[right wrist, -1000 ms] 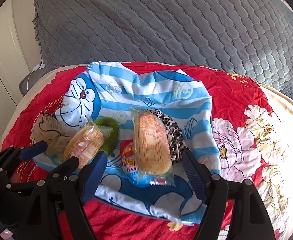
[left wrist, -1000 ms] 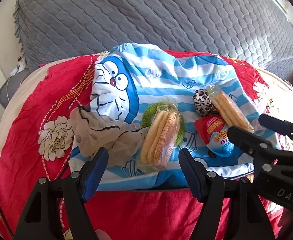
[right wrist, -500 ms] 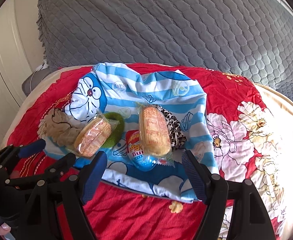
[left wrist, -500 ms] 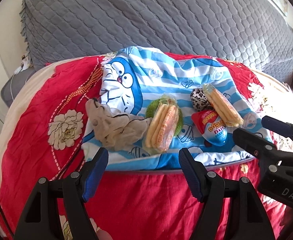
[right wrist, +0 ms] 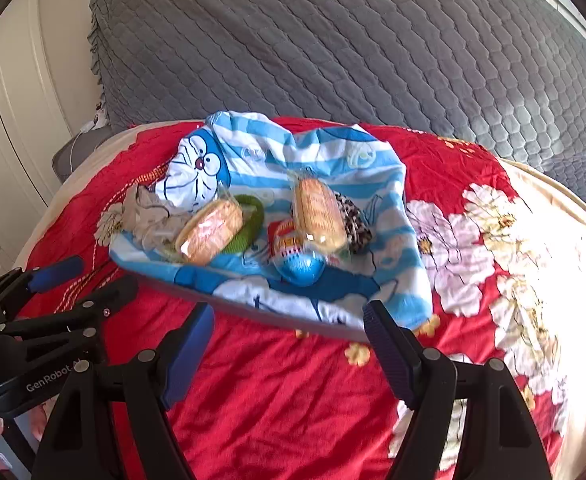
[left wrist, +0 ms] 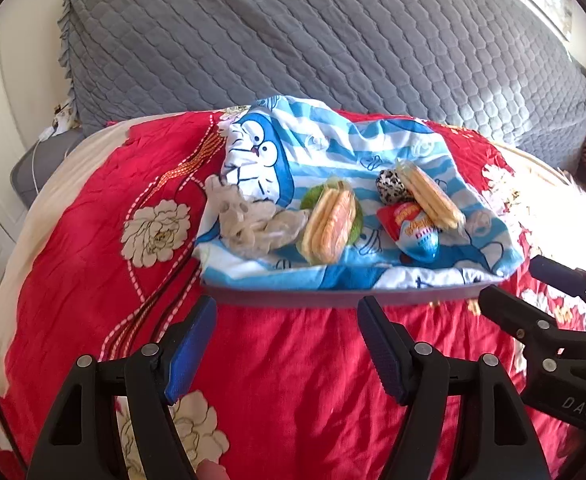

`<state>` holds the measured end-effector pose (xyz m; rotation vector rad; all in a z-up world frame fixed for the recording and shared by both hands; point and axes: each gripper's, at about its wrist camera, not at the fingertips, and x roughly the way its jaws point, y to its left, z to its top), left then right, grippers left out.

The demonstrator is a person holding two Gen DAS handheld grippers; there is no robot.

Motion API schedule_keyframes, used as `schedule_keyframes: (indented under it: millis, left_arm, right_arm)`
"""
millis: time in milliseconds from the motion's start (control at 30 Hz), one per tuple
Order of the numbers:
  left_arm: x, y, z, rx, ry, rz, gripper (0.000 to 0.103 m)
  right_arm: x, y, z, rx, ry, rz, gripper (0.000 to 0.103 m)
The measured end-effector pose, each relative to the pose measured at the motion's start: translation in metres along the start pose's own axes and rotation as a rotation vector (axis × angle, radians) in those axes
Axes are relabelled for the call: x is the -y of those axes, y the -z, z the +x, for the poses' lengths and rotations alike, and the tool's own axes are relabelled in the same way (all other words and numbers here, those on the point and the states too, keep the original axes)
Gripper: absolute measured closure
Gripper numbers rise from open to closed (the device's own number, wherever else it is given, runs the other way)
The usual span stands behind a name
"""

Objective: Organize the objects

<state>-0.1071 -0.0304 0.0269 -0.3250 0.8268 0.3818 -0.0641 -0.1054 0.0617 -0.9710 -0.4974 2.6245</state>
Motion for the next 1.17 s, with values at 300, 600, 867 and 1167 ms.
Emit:
schedule_keyframes:
  millis: [300,600,867,1167]
  left_arm:
    - [-0.005,0.027,-0.016,-0.006,0.014,-0.005,0.029]
    - [-0.011,0.047,-0.027,0.001,0.008,0.001,0.029]
    - [-0.013,0.072,-0.024,-0.013,0.03,0.023,0.029]
    - [-0.014,0.089,-0.019,0.017,-0.032,0.062,0.029]
  right_arm:
    - [-0.004,0.022,-0.018,0.007,0.021,-0.003,0.026]
    - [-0.009,0.05,-0.024,0.006,0.037,0.006,0.026]
    - [-0.002,0.068,-0.02,0.009,0.041,0.099,0.026]
    - [0.001,0.087,-0.002,-0.022,0.139,0.101,0.026]
